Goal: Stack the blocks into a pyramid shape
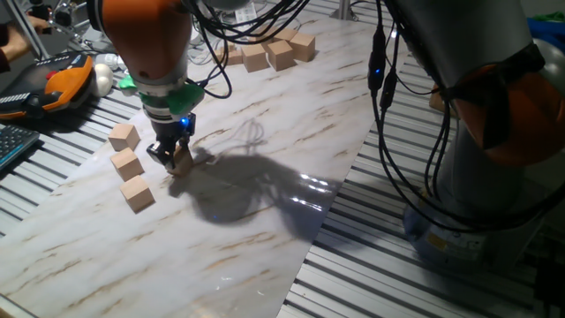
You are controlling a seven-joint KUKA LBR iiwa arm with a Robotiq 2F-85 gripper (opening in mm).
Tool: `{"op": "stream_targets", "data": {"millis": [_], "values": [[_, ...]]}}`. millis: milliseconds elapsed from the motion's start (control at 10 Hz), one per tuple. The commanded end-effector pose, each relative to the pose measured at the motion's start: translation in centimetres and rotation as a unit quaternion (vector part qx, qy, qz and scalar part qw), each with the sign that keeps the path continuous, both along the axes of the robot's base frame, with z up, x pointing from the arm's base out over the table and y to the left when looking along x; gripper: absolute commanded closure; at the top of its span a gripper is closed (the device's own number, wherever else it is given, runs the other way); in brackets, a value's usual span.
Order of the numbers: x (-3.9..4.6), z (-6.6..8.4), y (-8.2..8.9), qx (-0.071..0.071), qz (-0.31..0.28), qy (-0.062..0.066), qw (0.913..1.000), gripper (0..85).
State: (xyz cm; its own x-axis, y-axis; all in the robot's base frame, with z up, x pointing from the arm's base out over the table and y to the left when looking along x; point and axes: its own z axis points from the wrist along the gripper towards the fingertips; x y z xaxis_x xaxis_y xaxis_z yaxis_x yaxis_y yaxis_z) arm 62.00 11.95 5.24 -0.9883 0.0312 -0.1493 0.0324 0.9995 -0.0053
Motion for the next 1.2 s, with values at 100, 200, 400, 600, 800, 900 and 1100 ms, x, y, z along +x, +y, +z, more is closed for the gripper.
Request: {"op": "stream_targets", "data": {"millis": [100, 200, 400, 600, 800, 900, 1100], "values": [[-0.04, -0.1, 0.5, 0.004, 0.001, 0.001, 1.0, 85.0], [-0.04, -0.3, 0.7, 0.005, -0.001, 0.001, 1.0, 85.0], [0.03, -0.2, 0.9, 0.002, -0.002, 0.001, 1.0, 85.0], [0.05, -0.2, 1.1, 0.003, -0.003, 0.002, 1.0, 85.0], [0.05, -0.2, 1.2, 0.003, -0.004, 0.002, 1.0, 85.0], [0.07, -0.1, 1.4, 0.003, -0.006, 0.003, 1.0, 85.0], [-0.08, 0.0, 1.9, 0.002, -0.009, 0.003, 0.9999, 85.0]]}}
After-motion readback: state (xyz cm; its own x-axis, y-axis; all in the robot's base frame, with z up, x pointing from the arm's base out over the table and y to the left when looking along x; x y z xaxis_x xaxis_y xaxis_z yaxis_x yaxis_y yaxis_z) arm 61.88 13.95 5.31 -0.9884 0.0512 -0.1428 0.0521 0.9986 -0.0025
